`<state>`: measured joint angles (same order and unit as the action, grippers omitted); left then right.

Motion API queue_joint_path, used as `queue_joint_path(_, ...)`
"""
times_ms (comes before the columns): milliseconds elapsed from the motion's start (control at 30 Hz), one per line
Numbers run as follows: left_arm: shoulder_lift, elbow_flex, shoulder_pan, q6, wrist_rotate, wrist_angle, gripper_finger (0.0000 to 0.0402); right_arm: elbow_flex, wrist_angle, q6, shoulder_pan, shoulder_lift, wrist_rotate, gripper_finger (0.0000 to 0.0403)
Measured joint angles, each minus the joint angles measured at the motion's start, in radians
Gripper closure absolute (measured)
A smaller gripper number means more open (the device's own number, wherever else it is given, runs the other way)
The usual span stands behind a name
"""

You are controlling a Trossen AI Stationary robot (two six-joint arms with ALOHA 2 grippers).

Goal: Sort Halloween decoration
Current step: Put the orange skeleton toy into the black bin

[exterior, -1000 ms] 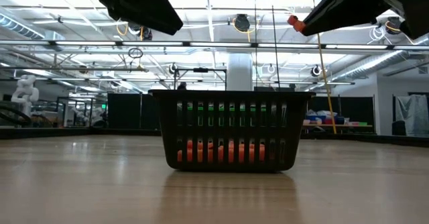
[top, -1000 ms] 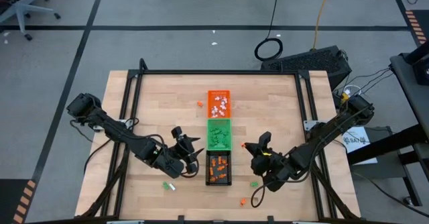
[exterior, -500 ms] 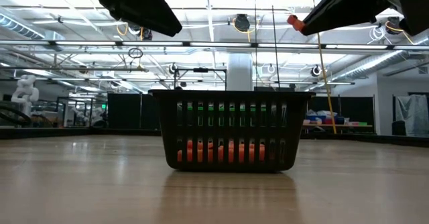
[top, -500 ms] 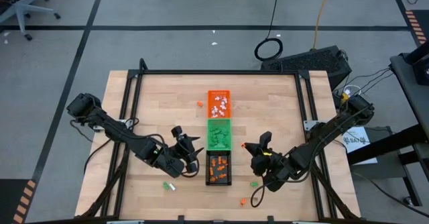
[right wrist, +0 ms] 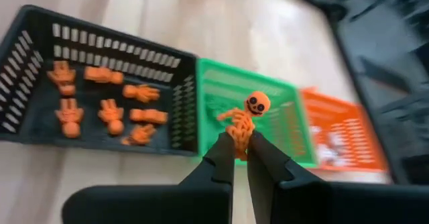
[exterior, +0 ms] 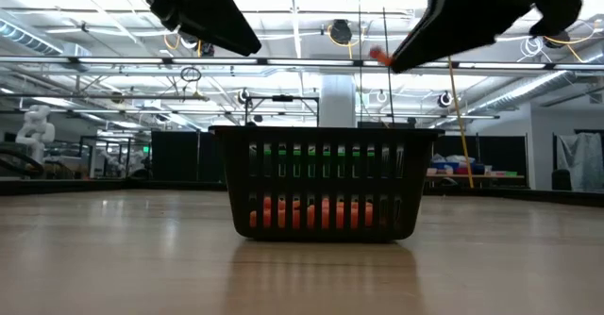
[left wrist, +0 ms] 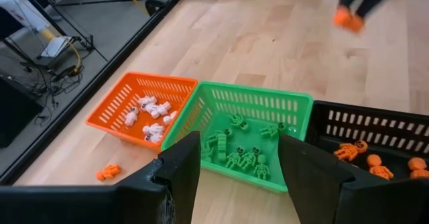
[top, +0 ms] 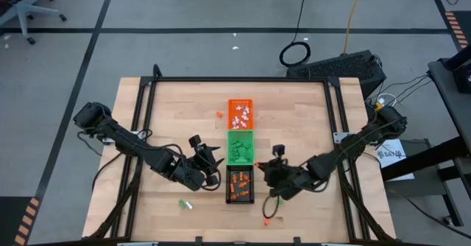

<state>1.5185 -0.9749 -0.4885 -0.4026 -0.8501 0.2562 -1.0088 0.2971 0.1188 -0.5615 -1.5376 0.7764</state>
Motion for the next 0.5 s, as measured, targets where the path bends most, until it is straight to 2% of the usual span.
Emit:
queue_joint_path(300,0.0,0.0,0.007,-0.003,0.009,0.001,0.0204,0.0,-0.213,-0.038,0.106,-0.124,-0.277,0.0399)
queue_joint_path(500,0.0,0.0,0.007,-0.003,0.011,0.013,0.0204,0.0,-0.359,-0.075,0.137,-0.211,-0.388,0.0399)
